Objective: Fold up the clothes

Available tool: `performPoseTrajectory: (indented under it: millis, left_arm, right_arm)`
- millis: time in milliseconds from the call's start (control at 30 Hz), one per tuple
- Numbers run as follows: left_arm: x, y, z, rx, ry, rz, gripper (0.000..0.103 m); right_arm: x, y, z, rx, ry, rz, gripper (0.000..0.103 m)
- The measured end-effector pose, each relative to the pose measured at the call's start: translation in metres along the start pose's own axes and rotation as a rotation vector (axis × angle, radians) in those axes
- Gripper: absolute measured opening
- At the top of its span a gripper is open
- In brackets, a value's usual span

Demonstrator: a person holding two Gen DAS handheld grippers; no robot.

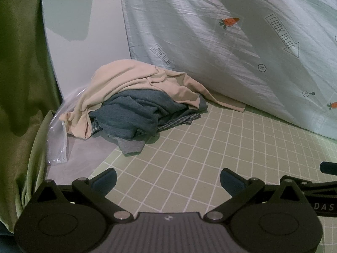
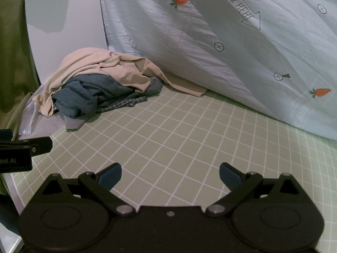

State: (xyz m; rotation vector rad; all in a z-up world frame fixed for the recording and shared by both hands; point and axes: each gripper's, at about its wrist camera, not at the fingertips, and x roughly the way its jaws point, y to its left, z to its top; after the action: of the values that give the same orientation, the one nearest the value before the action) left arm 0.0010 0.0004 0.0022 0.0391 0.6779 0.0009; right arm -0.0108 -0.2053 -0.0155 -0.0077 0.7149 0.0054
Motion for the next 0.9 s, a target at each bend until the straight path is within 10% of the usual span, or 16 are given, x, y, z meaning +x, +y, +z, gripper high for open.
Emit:
performPoseTrajectory:
  millis: [900]
  left_arm:
    - [0.0039,0.0,-0.001,-0.001,0.006,-0.007,0.103]
  right_arm:
    - [0.0015,0.001,-0.0002,0.014,0.01,-0.005,0.1]
